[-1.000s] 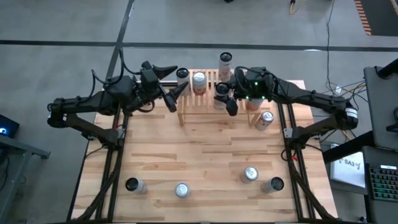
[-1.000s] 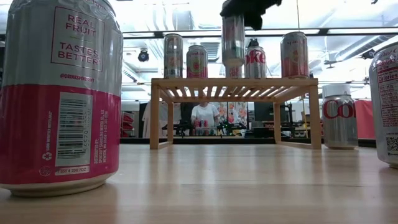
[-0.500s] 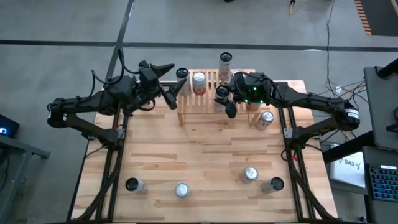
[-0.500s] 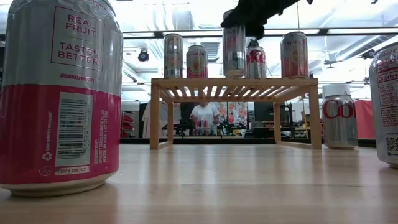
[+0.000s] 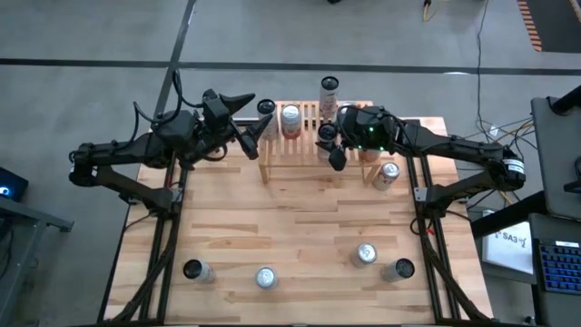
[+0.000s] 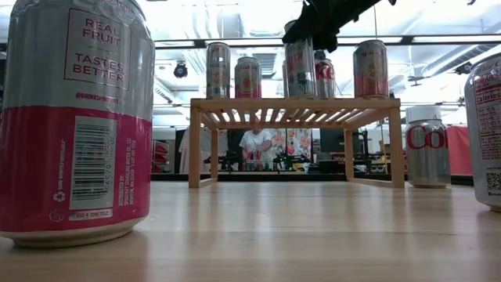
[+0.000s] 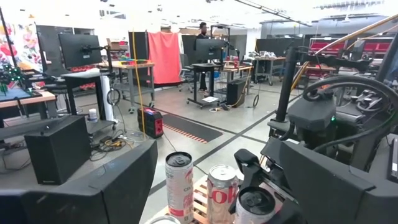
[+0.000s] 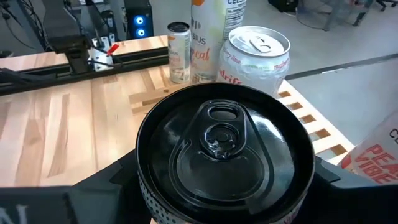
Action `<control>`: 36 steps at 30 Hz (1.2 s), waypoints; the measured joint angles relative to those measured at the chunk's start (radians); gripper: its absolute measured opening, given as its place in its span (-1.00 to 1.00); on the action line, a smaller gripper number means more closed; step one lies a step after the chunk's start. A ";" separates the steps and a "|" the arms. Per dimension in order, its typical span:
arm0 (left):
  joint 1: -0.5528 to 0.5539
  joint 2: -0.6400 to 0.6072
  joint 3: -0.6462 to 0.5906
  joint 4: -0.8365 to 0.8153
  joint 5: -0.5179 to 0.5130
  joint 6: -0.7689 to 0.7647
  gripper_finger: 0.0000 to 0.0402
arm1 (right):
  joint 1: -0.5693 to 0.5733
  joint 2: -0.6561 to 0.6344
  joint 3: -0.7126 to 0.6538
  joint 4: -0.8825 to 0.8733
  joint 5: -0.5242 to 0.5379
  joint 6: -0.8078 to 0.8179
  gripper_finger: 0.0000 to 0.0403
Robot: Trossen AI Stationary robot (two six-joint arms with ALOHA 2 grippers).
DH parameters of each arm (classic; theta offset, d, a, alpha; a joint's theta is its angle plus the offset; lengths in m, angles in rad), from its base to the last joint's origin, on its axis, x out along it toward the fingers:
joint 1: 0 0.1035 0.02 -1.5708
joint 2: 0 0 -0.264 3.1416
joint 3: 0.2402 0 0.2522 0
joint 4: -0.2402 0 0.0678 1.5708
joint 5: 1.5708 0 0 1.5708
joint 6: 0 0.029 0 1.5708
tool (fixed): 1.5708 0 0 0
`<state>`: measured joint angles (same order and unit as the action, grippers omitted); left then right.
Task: Place canned beverage on shelf
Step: Put the left white soda can on the shelf aligned with the other white soda can
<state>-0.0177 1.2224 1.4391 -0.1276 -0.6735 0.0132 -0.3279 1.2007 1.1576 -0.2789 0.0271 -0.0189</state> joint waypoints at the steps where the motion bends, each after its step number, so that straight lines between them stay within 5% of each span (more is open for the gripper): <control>1: 0.000 0.000 0.000 0.000 0.000 0.000 0.61 | 0.000 0.000 0.000 0.000 0.001 0.000 0.18; 10: 0.000 0.003 0.000 0.000 0.000 0.003 0.61 | 0.000 0.006 0.000 0.002 0.063 0.000 0.19; 19: 0.000 0.003 0.000 0.000 0.000 0.004 0.61 | 0.000 0.010 0.000 0.007 0.080 0.026 0.58; 36: 0.000 0.003 0.000 0.000 0.000 0.004 0.61 | 0.000 0.009 0.078 -0.024 0.081 0.060 0.61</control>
<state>-0.0177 1.2251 1.4395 -0.1280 -0.6739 0.0174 -0.3279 1.2098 1.2352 -0.3027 0.1086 0.0413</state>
